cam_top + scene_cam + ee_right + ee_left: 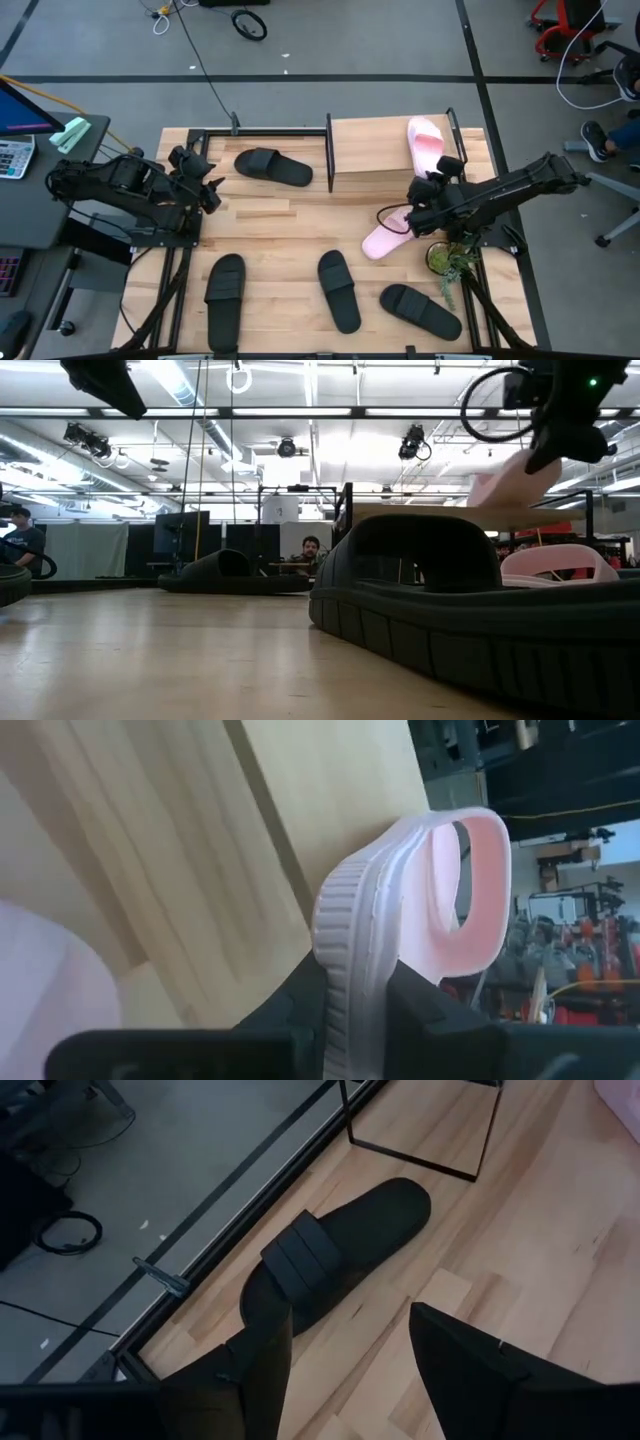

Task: Pick and place slides into the shelf
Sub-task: Put the left pink slide on the shelf

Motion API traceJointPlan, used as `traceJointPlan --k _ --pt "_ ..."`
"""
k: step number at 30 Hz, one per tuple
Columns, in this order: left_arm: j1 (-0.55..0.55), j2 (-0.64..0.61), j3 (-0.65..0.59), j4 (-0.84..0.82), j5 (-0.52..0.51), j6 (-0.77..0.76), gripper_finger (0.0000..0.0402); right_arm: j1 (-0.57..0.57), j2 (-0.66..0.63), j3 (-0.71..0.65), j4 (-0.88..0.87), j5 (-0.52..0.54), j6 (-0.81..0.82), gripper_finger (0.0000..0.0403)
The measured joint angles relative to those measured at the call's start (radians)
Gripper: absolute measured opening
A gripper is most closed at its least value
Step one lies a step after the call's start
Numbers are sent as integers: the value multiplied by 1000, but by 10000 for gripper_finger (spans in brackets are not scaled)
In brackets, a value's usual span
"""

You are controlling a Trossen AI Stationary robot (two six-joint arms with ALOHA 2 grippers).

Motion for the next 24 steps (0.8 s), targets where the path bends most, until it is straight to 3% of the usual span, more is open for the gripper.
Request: traceJointPlan --k 12,21,24 --pt "0 0 0 0 -1 -96 205 -109 -154 -25 1 -58 -43 57" --pt "0 0 0 1 -1 -96 202 -195 -158 -25 1 -89 -61 55" --pt "0 0 0 1 -1 -96 203 -214 -157 -25 0 -129 -81 81"
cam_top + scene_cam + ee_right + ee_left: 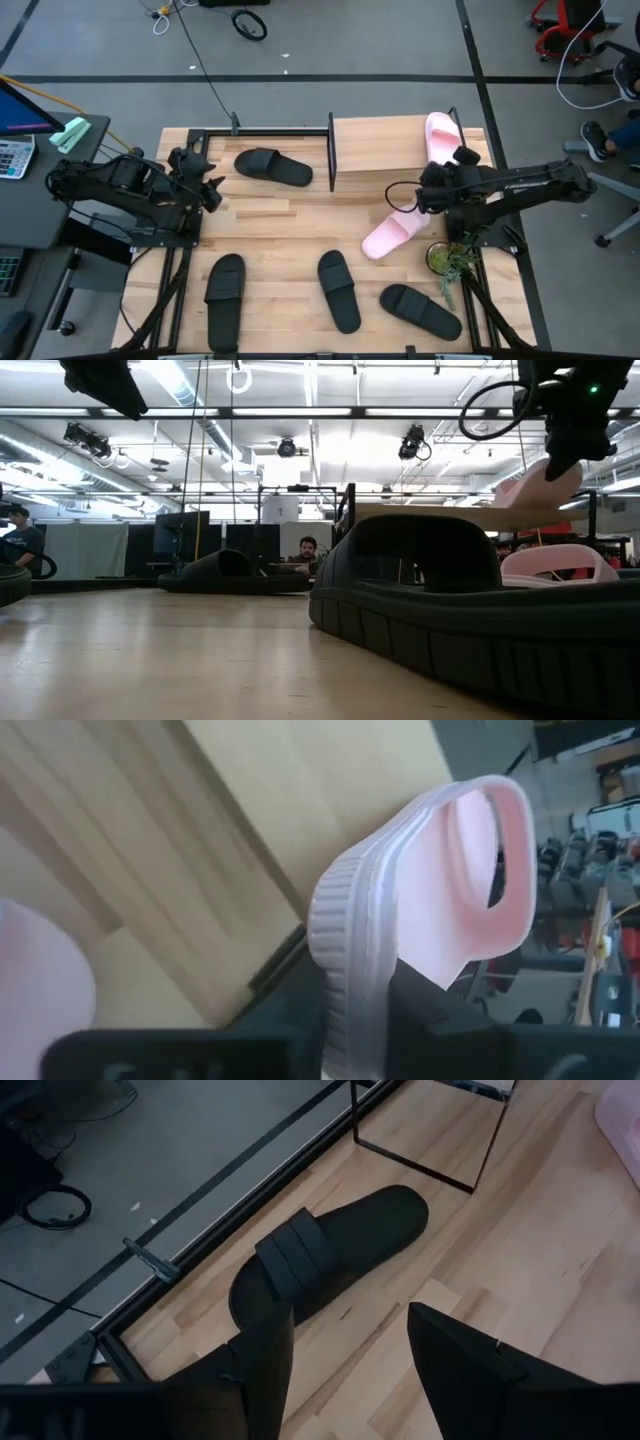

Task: Pick and place slides into the shelf
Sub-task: Put the left pink slide on the shelf

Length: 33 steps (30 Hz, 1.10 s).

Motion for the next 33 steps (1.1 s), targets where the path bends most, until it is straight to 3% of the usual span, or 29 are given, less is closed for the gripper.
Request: traceJointPlan --k 7,12,17,28,33 --pt "0 0 0 0 0 0 193 -3 3 0 -5 -46 12 195" --pt "0 0 0 0 0 0 195 -3 3 0 -4 -63 57 230" --pt "0 0 0 0 0 0 197 -2 3 0 -3 -148 126 229" --pt "0 0 0 0 0 0 196 -1 3 14 -2 -566 269 192" --pt "0 0 0 0 0 1 198 -2 4 92 -1 -450 204 166"
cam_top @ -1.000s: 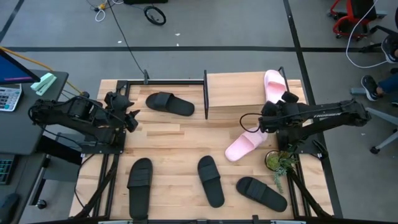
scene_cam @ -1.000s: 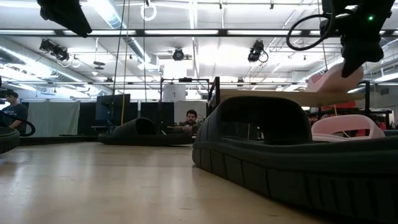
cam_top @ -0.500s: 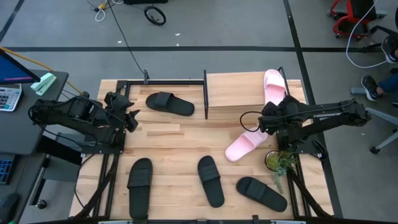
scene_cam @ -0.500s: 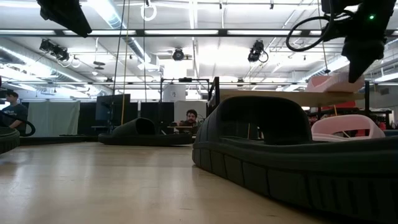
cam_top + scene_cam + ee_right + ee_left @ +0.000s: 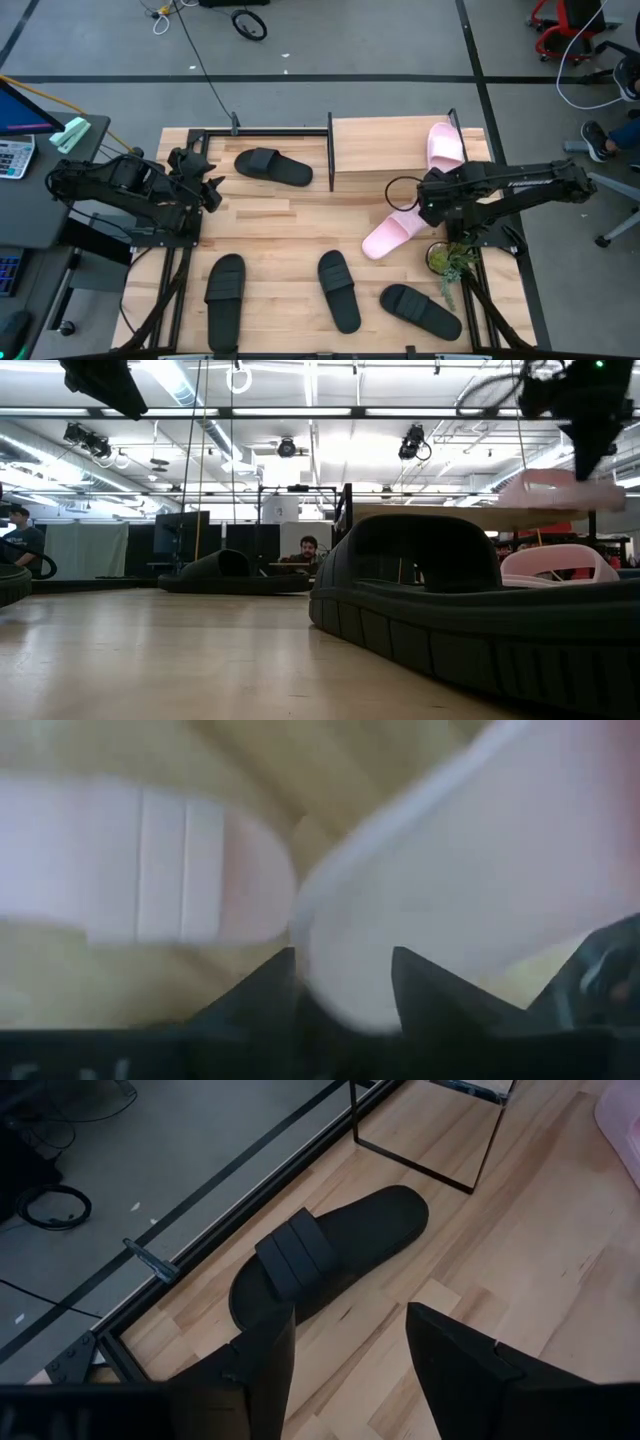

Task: Pick and place slides into the shelf
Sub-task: Put the left pink slide on the shelf

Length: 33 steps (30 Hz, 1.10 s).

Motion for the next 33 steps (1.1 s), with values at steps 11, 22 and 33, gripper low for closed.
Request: traceJointPlan --k 11,22,33 --pt "0 0 0 0 0 1 195 -6 0 191 -1 208 -47 114" --pt "0 0 0 0 0 2 191 222 17 232 21 -278 225 10" --pt "0 0 0 -1 1 2 199 263 45 -12 -2 -194 200 4"
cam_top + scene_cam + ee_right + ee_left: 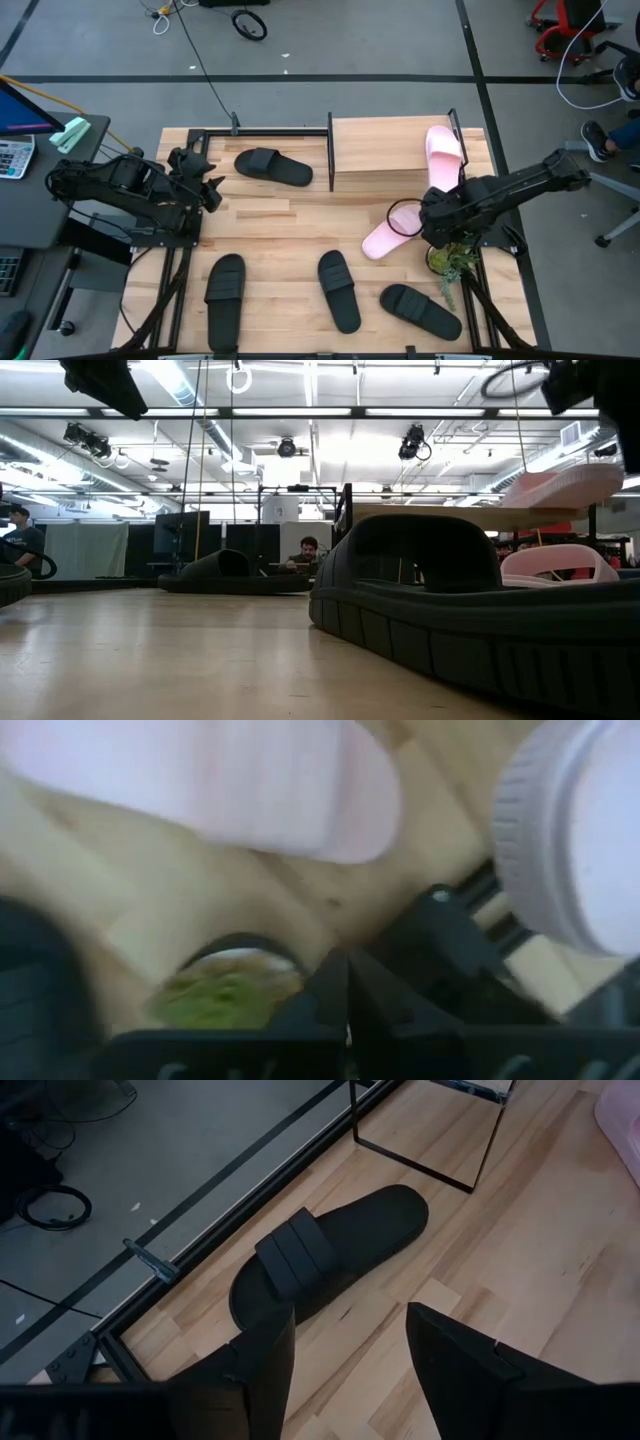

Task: Pick and place slides into the shelf
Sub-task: Put the left pink slide on the shelf

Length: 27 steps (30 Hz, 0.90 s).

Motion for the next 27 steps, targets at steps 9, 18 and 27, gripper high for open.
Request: traceJointPlan --k 9,18,27 --pt "0 0 0 0 0 10 191 -81 -1 -64 3 205 -113 2" --pt "0 0 0 0 0 10 193 -240 -1 -64 2 328 -310 1" --pt "0 0 0 0 0 9 191 -397 -1 -64 2 401 -425 0"
